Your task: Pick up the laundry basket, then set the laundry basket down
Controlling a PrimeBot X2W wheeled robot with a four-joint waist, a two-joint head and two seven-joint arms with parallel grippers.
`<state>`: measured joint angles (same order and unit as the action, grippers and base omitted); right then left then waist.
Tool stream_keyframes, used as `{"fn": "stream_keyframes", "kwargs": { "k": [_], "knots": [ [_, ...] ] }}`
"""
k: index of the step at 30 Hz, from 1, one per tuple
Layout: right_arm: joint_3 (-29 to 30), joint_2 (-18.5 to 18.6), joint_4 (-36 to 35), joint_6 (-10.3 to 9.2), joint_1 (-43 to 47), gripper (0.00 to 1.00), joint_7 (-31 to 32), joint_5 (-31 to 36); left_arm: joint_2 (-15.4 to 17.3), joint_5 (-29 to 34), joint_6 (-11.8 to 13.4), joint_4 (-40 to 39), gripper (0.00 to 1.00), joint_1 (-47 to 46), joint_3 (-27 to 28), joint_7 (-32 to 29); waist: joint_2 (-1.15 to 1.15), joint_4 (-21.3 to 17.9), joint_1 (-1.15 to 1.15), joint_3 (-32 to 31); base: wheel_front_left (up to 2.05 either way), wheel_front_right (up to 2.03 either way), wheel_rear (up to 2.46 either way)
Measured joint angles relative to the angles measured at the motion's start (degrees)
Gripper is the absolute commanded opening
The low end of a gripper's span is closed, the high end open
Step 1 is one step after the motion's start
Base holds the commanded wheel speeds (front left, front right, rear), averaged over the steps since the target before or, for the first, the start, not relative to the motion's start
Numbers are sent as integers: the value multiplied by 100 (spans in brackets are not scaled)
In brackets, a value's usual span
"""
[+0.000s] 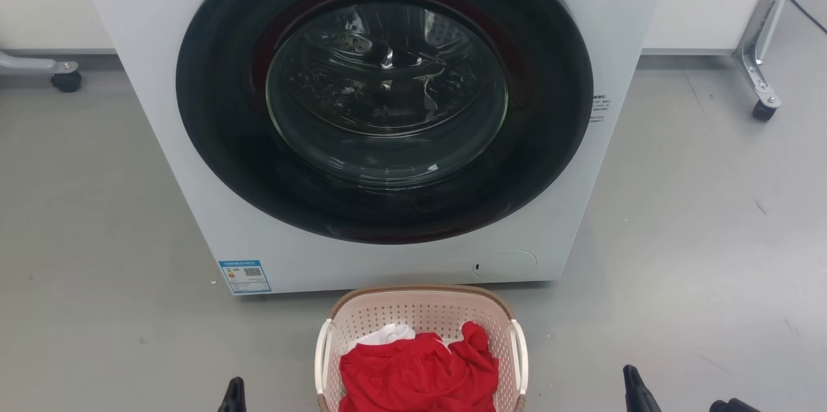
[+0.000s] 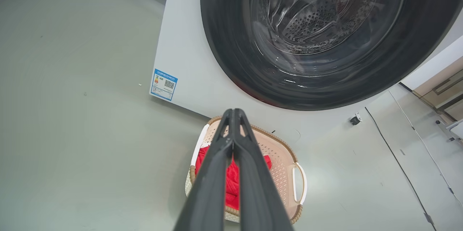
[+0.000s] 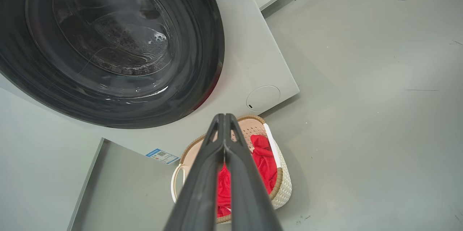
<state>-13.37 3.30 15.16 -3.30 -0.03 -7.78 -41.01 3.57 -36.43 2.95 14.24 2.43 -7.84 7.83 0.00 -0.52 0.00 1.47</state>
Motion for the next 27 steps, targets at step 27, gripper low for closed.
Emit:
{"fn": "stream_keyframes", "kwargs": {
  "k": [27],
  "knots": [
    [851, -34, 77, 403, -192, 0, 597, -2065, -37, -2218, -403, 114, 0, -260, 536, -588, 0, 21, 0, -56, 0, 0, 0]
  ]
}}
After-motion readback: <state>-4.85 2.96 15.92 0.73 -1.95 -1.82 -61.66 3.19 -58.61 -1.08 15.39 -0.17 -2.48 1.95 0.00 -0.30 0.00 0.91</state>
